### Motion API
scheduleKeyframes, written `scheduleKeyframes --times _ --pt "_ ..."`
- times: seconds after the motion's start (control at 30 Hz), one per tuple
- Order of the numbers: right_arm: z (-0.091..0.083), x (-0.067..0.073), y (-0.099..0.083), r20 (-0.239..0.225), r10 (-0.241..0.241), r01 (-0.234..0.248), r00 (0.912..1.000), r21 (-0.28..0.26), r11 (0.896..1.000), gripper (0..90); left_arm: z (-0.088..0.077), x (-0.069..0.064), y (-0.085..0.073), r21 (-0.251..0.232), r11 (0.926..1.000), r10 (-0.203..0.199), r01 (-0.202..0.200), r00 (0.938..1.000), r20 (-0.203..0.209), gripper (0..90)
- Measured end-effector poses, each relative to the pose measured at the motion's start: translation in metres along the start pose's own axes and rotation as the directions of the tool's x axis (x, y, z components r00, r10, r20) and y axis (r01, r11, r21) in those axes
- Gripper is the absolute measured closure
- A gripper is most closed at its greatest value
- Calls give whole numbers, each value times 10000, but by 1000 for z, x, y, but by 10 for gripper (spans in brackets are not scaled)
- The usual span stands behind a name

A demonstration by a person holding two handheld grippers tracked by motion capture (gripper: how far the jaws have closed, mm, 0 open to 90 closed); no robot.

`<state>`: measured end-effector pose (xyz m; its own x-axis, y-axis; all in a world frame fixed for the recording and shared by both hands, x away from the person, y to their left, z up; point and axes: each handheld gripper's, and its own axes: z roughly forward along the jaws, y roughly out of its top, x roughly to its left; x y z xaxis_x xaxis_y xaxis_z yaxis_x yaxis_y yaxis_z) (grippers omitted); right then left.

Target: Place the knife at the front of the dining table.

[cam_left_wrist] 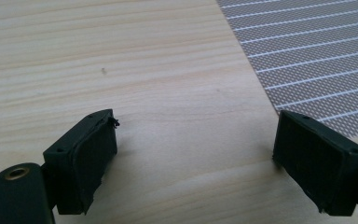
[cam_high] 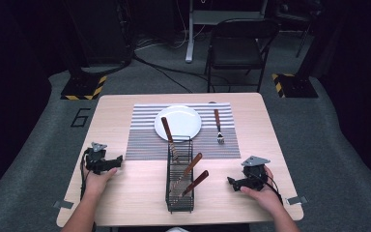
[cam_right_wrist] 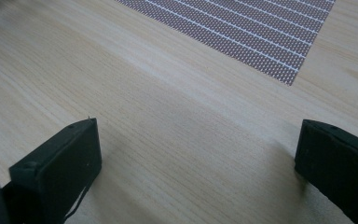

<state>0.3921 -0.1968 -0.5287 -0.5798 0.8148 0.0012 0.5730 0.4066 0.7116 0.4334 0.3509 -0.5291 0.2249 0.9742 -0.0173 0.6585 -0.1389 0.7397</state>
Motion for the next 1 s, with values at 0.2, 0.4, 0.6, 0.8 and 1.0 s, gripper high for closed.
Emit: scheduleKeyframes --times 0.2,0.4,0.6,0.8,1.0 --pt "1 0 0 0 46 -46 10000 -55 10000 0 1 -1 0 -101 9999 -11 11 10000 45 141" --pt "1 0 1 5 -83 83 10000 43 10000 0 0 -1 0 -82 10000 25 -24 10000 82 142" --pt "1 0 2 -21 -50 50 10000 40 10000 0 0 0 -1 -137 9999 51 -49 9999 118 145" --pt "1 0 2 -22 -50 50 10000 42 10000 0 -1 0 -1 -73 10000 29 -28 9999 122 149" --pt "1 0 2 -25 -58 58 10000 41 10000 0 -4 1 1 96 9999 -95 94 9998 189 190"
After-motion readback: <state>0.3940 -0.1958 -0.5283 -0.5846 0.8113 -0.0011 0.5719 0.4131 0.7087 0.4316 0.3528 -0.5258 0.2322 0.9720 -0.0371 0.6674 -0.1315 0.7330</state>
